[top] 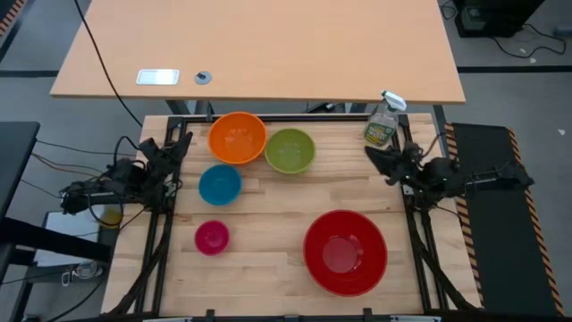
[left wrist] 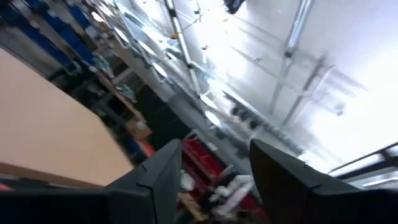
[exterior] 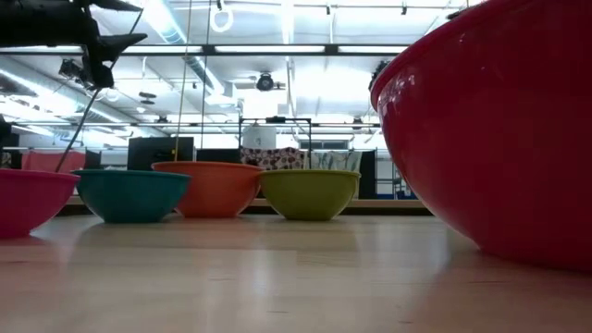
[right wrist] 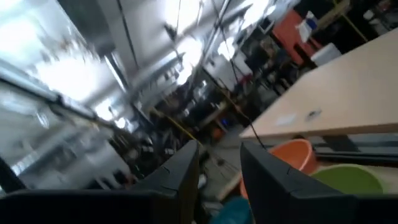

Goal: Nest bowls inside each other
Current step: Stack the orange bowl on top of the red bowl

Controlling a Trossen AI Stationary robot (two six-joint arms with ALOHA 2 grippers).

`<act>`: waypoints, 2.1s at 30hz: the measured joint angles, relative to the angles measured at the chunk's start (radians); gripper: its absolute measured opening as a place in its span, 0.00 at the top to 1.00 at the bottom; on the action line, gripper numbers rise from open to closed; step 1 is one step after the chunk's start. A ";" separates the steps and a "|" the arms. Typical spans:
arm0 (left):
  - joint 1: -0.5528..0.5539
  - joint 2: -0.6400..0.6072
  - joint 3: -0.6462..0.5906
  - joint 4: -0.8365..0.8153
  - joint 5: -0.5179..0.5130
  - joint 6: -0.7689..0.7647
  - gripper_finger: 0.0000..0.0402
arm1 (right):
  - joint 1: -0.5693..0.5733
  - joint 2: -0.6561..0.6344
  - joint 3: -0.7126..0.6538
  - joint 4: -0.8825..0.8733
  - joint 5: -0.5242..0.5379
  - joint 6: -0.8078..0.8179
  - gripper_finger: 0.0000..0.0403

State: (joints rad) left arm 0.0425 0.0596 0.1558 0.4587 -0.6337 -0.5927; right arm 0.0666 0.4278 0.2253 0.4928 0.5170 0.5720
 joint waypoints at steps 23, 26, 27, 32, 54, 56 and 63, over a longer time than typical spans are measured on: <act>0.000 0.197 0.050 -0.207 -0.136 -0.114 0.52 | -0.276 1.050 0.808 -0.049 -0.292 -0.236 0.68; 0.000 0.232 0.119 -0.403 -0.133 -0.151 0.52 | -0.306 1.142 0.931 -0.179 -0.299 -0.301 0.68; 0.000 0.249 0.146 -0.472 -0.139 -0.176 0.52 | -0.316 1.173 0.974 -0.230 -0.309 -0.311 0.68; 0.000 0.334 0.277 -0.769 -0.169 -0.255 0.52 | -0.366 1.310 1.165 -0.417 -0.354 -0.349 0.68; 0.125 0.499 0.399 -0.965 -0.133 -0.489 0.52 | -0.558 1.750 1.677 -0.829 -0.545 -0.531 0.40; 0.125 0.501 0.399 -0.965 -0.127 -0.490 0.52 | -0.569 1.784 1.709 -0.832 -0.550 -0.539 0.39; 0.124 0.515 0.399 -0.957 -0.119 -0.505 0.52 | -0.582 1.888 1.791 -0.885 -0.599 -0.580 0.37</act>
State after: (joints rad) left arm 0.1665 0.5746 0.5549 -0.4981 -0.7529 -1.0979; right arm -0.5152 2.3157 2.0164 -0.3920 -0.0824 -0.0076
